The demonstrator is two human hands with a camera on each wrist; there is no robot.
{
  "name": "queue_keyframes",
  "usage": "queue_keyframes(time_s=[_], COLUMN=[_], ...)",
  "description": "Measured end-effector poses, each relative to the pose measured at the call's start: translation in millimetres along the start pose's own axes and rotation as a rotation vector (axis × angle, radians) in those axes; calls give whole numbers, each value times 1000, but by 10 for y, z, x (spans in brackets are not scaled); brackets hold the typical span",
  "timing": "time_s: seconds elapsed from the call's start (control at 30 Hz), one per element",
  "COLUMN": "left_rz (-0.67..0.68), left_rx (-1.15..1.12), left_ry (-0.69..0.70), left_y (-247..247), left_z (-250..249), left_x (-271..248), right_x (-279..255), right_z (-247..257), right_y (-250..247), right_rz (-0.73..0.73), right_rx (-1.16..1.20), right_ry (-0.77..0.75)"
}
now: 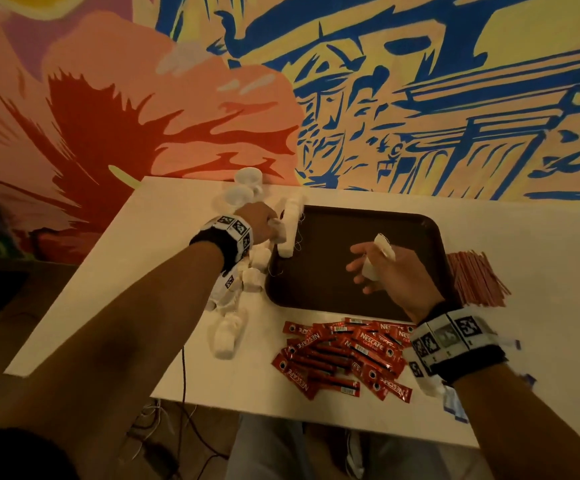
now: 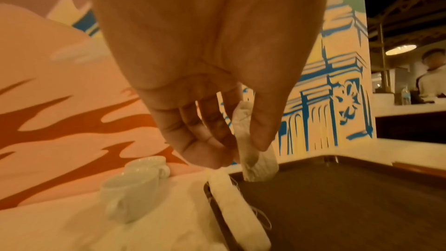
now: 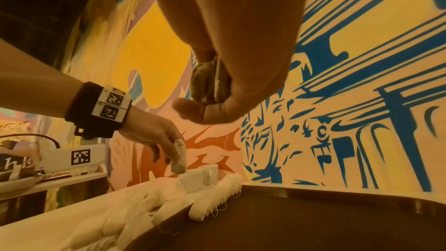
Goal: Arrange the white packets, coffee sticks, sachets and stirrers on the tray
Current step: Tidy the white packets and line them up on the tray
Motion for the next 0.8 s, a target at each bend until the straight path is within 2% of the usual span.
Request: queue_keyframes(time_s=[0.3, 0.57, 0.8], left_rz=[235, 119, 66], left_rx=[114, 163, 185], left_ry=[-34, -23, -25], left_y=[606, 550, 537], left_z=[100, 150, 123], left_x=[511, 761, 761], right_x=[251, 410, 449], right_z=[-229, -284, -308], right_y=[-49, 39, 109], right_rz=[-28, 5, 24], right_rx=[-42, 17, 56], right_ry=[28, 57, 68])
Point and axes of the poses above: each hand's wrist, its own x-axis towards the middle knuckle, its own y-axis out of the palm, z = x × y, the point moved 1 cm from there along x, towards the middle knuckle, and after that the axes turned 4 degrees about z, right-handed, at the moved point
